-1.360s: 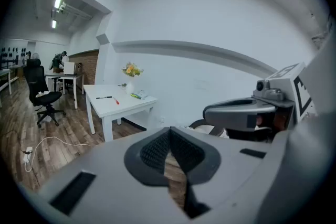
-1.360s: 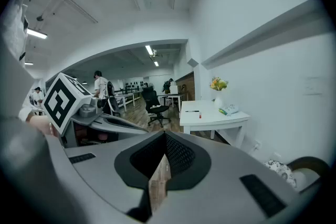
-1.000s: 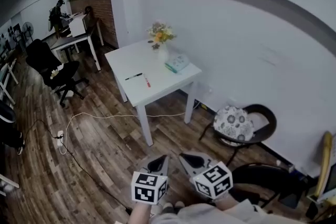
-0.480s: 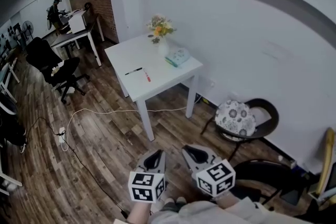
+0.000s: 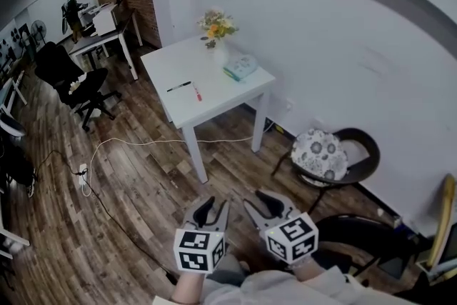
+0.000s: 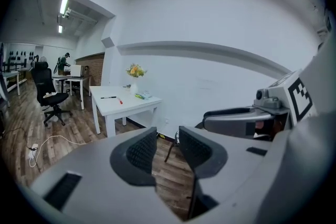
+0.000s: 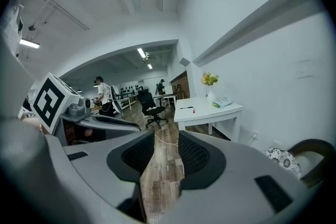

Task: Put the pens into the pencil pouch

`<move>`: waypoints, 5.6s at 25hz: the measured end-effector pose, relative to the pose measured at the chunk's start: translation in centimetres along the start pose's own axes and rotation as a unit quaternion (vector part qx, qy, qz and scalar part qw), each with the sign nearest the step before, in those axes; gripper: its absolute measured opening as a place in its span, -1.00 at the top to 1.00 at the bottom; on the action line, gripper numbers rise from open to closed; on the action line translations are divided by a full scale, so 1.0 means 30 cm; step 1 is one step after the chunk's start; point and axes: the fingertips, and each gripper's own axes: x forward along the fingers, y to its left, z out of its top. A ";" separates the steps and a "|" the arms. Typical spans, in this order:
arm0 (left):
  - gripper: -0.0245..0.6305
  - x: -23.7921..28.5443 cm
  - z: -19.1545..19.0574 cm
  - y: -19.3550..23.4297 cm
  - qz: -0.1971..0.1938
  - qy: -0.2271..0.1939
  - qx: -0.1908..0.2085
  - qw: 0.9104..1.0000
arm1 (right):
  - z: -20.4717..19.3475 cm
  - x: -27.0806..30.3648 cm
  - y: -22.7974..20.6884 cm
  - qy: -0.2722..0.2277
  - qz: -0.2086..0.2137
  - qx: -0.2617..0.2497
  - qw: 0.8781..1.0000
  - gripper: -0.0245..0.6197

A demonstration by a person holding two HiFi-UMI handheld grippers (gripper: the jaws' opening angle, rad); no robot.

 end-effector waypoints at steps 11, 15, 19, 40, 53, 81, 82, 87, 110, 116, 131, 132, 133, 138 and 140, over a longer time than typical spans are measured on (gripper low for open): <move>0.57 0.117 0.018 0.077 -0.007 0.008 -0.014 1.000 | -0.009 0.088 -0.083 0.009 -0.008 0.028 1.000 0.55; 0.57 0.225 0.068 0.137 -0.030 0.011 -0.011 0.999 | 0.053 0.186 -0.145 0.011 -0.017 0.027 0.999 0.55; 0.57 0.328 0.156 0.238 -0.039 0.007 -0.008 0.999 | 0.110 0.329 -0.214 0.002 -0.015 0.021 1.000 0.55; 0.57 0.688 0.433 0.636 -0.061 0.005 -0.004 0.998 | 0.328 0.828 -0.421 0.016 -0.036 0.030 0.999 0.55; 0.57 0.791 0.448 0.780 -0.040 0.017 -0.032 0.999 | 0.355 0.997 -0.491 0.037 -0.020 0.034 0.999 0.55; 0.57 1.401 0.816 1.035 0.022 0.014 -0.051 0.998 | 0.675 1.525 -1.022 0.044 0.070 -0.012 0.996 0.55; 0.57 1.411 0.816 1.037 0.024 0.016 -0.054 0.998 | 0.674 1.536 -1.032 0.048 0.075 -0.013 0.996 0.55; 0.57 1.438 0.792 1.045 0.038 0.026 -0.068 0.997 | 0.663 1.566 -1.058 0.057 0.093 -0.012 0.994 0.55; 0.57 1.429 0.738 1.124 0.014 0.056 -0.094 0.994 | 0.613 1.609 -1.080 0.096 0.057 0.004 0.994 0.55; 0.57 1.431 0.714 1.139 -0.002 0.065 -0.097 0.993 | 0.585 1.612 -1.131 0.106 0.011 -0.001 0.994 0.55; 0.57 1.500 0.666 1.088 -0.064 0.096 -0.081 0.990 | 0.460 1.615 -1.267 0.156 -0.079 -0.056 0.983 0.55; 0.57 1.502 0.663 1.087 -0.065 0.099 -0.080 0.990 | 0.454 1.621 -1.269 0.160 -0.081 -0.062 0.982 0.55; 0.57 1.503 0.659 1.085 -0.066 0.100 -0.080 0.990 | 0.447 1.627 -1.272 0.164 -0.081 -0.066 0.981 0.55; 0.57 1.510 0.640 1.081 -0.071 0.114 -0.075 0.988 | 0.399 1.649 -1.318 0.182 -0.094 -0.073 0.976 0.55; 0.57 1.516 0.635 1.081 -0.071 0.117 -0.073 0.988 | 0.385 1.663 -1.340 0.188 -0.098 -0.076 0.974 0.55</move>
